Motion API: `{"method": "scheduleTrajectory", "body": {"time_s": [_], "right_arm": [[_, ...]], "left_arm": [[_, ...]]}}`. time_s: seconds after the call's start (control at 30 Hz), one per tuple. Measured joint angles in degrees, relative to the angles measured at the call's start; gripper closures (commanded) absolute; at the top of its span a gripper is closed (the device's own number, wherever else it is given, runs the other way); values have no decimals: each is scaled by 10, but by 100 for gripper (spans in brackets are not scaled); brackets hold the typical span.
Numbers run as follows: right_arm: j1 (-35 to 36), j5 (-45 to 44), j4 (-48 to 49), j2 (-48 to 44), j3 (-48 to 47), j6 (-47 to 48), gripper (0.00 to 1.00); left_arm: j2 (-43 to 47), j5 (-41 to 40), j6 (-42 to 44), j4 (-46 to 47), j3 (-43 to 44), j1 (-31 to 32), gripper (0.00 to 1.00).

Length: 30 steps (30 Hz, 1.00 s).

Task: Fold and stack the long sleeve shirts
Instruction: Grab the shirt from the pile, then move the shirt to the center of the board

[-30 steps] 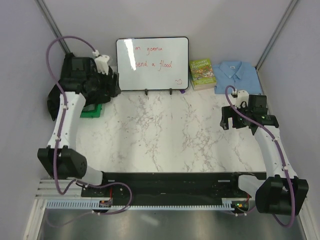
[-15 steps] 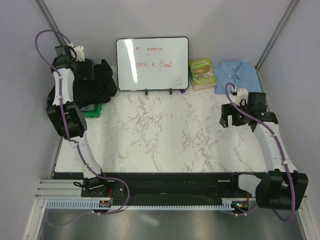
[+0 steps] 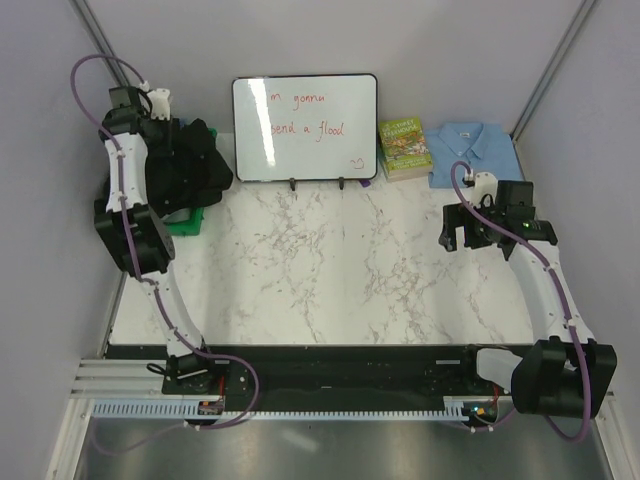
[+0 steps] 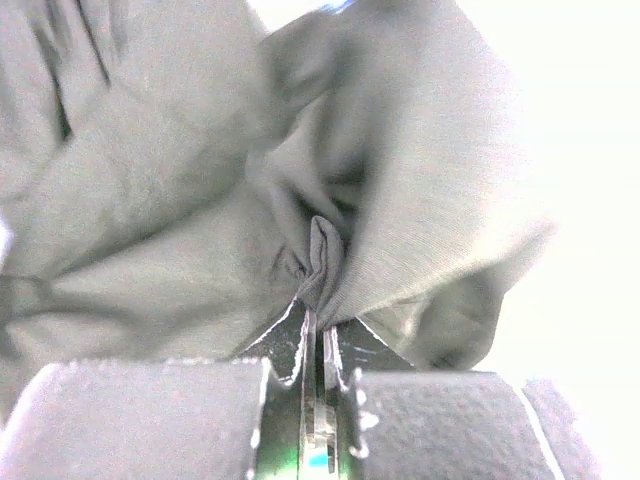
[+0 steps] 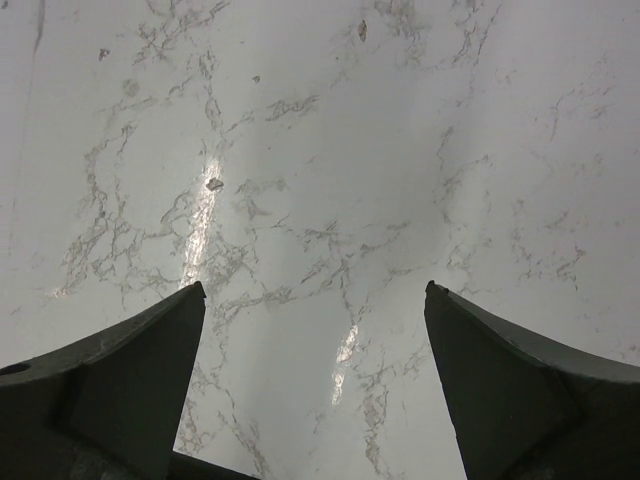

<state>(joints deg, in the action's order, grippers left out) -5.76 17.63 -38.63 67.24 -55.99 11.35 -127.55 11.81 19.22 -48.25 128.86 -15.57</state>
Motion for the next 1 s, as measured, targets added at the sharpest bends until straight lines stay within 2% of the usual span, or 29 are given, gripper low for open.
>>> {"method": "scheduleTrajectory", "body": {"time_s": [0.13,0.27,0.37,0.47,0.53,0.6,0.67,0.83,0.87,0.9,0.93,0.97,1.0], "right_arm": [[0,7,-1,-1,-12,-1,2],[0,16,-13,-8,-24,-4,2],[0,25,-24,-16,-37,-10,2],[0,36,-32,-24,-50,-17,2],[0,41,-35,-27,-58,-21,2],[0,46,-39,-28,-69,-23,2],[0,52,-40,-26,-81,-25,2],[0,66,-45,2,-113,-25,2],[0,68,-46,13,-118,-24,2],[0,71,-47,23,-121,-23,2],[0,74,-47,35,-122,-21,2],[0,79,-48,49,-124,-18,2],[0,87,-49,64,-125,-14,2]], "left_arm": [[143,51,0,-42,-11,39,98],[300,69,-8,-61,-2,182,98],[345,106,-41,-65,73,279,98],[361,112,-84,-49,158,299,98],[381,114,-108,-30,154,303,98],[406,126,-127,-7,112,307,98],[436,144,-141,10,34,311,98],[503,163,-160,104,-267,314,98],[504,162,-160,113,-324,314,94],[504,157,-160,130,-373,314,80],[504,150,-160,142,-432,314,65],[503,141,-160,149,-488,312,36],[503,136,-156,148,-530,309,28]]}}
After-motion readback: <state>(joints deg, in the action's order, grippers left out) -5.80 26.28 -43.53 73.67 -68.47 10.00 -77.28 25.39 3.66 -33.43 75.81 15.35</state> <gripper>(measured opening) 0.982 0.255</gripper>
